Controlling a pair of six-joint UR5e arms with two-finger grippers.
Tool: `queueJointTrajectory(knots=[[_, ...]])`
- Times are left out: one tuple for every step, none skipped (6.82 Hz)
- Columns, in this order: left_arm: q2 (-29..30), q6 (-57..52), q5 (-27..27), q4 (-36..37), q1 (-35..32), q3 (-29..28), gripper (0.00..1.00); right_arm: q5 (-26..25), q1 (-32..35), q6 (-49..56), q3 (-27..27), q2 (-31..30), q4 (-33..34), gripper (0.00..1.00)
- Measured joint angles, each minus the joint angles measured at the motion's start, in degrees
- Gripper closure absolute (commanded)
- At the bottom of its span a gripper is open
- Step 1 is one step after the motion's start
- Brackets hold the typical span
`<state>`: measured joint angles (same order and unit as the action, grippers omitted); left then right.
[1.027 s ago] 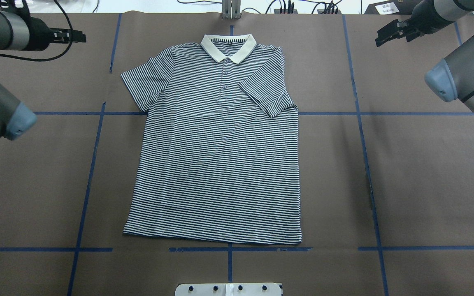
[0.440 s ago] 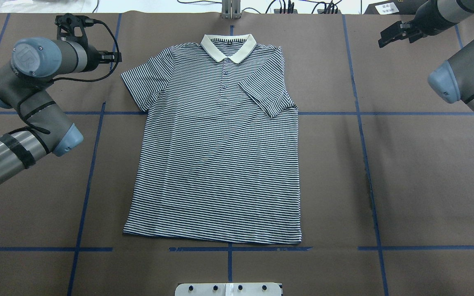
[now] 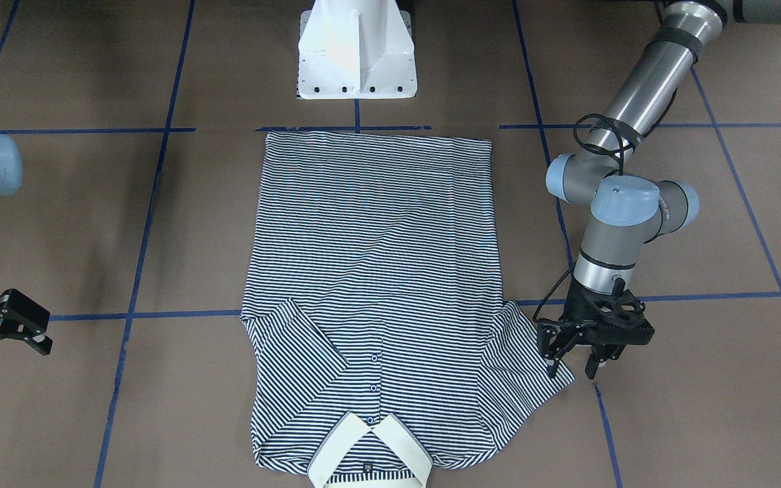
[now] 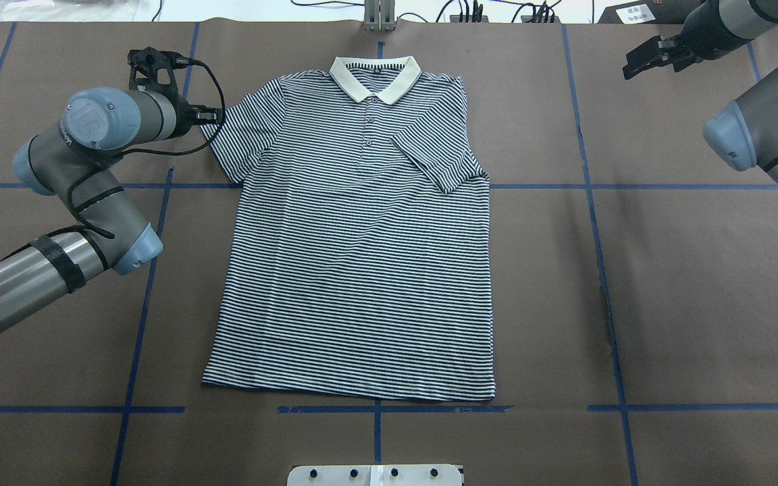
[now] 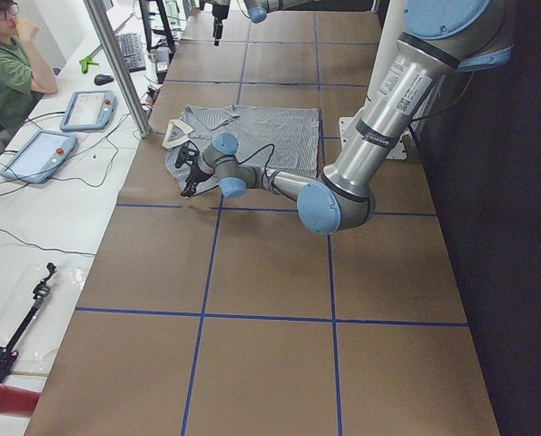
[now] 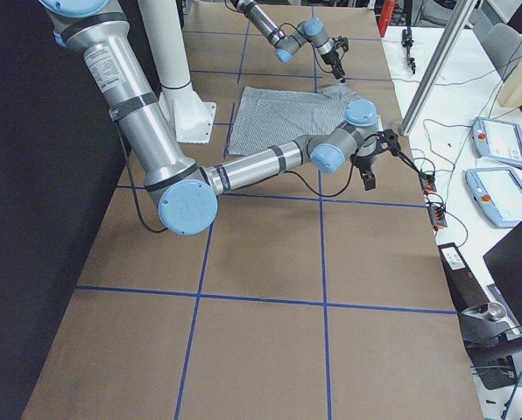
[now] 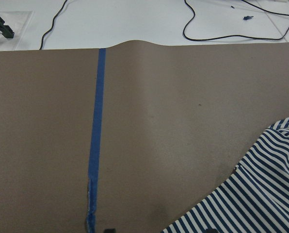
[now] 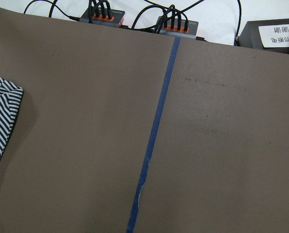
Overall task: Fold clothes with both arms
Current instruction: 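Move the left gripper to the sleeve nearest it on the polo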
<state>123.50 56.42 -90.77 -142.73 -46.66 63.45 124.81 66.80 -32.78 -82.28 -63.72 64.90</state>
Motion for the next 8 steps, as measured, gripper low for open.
queueJointTrajectory(knots=[[0.39, 0.03, 0.05, -0.34, 0.17, -0.86, 0.37, -0.08, 0.0, 0.0, 0.06, -0.08, -0.02, 0.0], [0.74, 0.06, 0.05, -0.52, 0.21, -1.66, 0.38, -0.21, 0.0, 0.0, 0.08, -0.13, -0.01, 0.0], [0.9, 0.1, 0.01, -0.59, 0.22, -2.1, 0.39, -0.32, 0.0, 0.0, 0.12, -0.16, 0.0, 0.0], [0.96, 0.15, -0.01, -0.63, 0.21, -2.4, 0.4, -0.4, 0.0, 0.0, 0.19, -0.17, -0.01, 0.0], [0.99, 0.17, -0.02, -0.85, 0.18, -2.93, 0.41, -0.43, 0.0, 0.0, 0.21, -0.2, -0.03, 0.0], [1.02, 0.23, -0.02, -1.19, 0.14, -3.54, 0.41, -0.51, 0.0, 0.0, 0.21, -0.29, -0.04, 0.0], [1.03, 0.35, -0.02, -1.36, 0.13, -3.87, 0.44, -0.67, 0.0, 0.02, 0.21, -0.38, -0.04, 0.0], [1.1, 0.48, -0.02, -1.47, 0.14, -4.08, 0.55, -0.8, 0.0, 0.06, 0.2, -0.44, -0.04, 0.0]])
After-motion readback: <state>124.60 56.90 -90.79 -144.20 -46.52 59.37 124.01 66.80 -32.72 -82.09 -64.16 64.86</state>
